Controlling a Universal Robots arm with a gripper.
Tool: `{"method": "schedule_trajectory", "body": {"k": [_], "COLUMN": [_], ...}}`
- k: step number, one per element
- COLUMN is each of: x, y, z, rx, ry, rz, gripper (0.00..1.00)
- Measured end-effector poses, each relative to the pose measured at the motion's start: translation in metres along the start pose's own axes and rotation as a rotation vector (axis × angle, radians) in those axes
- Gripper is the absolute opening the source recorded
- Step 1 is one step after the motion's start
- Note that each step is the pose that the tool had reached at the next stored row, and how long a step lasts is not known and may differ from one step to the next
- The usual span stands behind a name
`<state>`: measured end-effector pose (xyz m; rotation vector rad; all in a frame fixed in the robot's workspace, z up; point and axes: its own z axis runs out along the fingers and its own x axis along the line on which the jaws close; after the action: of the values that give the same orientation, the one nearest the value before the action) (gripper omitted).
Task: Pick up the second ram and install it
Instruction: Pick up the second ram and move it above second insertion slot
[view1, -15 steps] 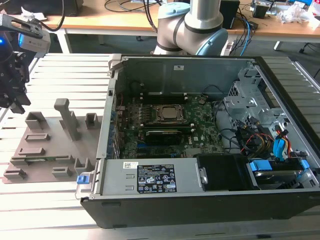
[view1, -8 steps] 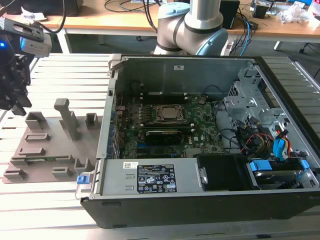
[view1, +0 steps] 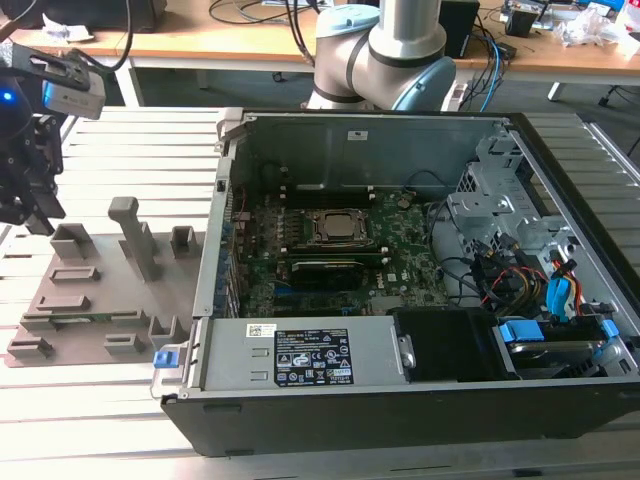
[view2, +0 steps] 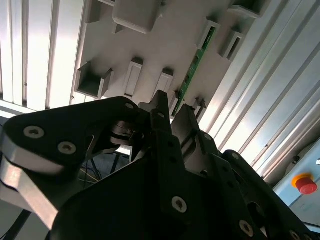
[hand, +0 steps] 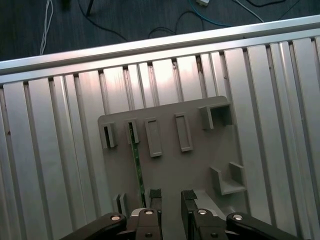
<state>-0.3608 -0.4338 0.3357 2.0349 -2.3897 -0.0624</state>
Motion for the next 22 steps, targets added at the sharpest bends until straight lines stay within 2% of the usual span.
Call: {"method": "schedule_trajectory", "body": {"k": [8, 22], "x": [0.0004, 0.0009], "y": [-0.0003, -0.0006], "z": [0.0085, 0.0179], "rx": [0.0000, 0.0000], "ry": [0.0000, 0.0000], "rz": [0.000, 0.000], "gripper": [0.30, 0.30]}}
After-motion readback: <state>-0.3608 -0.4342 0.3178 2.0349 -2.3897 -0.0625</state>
